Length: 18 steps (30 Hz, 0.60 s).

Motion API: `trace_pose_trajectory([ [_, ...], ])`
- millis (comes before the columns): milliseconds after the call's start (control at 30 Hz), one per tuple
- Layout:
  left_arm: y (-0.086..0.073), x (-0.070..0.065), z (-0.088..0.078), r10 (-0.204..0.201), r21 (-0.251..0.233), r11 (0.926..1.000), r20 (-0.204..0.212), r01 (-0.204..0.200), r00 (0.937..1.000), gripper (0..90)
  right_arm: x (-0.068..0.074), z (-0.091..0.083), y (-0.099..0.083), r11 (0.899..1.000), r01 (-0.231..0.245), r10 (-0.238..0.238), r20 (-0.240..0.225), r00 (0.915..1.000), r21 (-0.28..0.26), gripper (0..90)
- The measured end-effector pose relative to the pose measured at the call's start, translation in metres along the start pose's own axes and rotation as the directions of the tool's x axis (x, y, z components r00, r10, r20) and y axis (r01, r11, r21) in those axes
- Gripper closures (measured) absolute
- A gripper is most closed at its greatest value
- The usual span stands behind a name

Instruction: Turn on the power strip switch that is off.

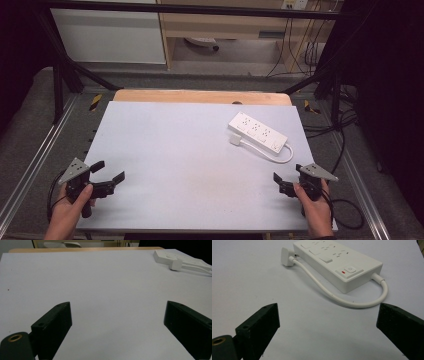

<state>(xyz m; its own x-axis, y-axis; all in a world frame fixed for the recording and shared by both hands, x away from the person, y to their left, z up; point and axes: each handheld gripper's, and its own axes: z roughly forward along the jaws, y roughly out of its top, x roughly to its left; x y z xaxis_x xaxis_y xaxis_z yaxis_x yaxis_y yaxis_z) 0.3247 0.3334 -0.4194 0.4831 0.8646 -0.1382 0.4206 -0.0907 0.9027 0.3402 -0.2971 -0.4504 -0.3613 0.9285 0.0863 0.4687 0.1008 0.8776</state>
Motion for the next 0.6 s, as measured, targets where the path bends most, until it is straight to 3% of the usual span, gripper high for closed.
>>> trace_pose_trajectory([
  [600,-0.0001,-0.0042,0.0026,0.026,0.022,0.9994,0.012,-0.026,0.9996,8.3,0.0000,-0.0067,0.0098,1.000,-0.011,0.011,-0.037,0.9993,0.002,5.7],
])
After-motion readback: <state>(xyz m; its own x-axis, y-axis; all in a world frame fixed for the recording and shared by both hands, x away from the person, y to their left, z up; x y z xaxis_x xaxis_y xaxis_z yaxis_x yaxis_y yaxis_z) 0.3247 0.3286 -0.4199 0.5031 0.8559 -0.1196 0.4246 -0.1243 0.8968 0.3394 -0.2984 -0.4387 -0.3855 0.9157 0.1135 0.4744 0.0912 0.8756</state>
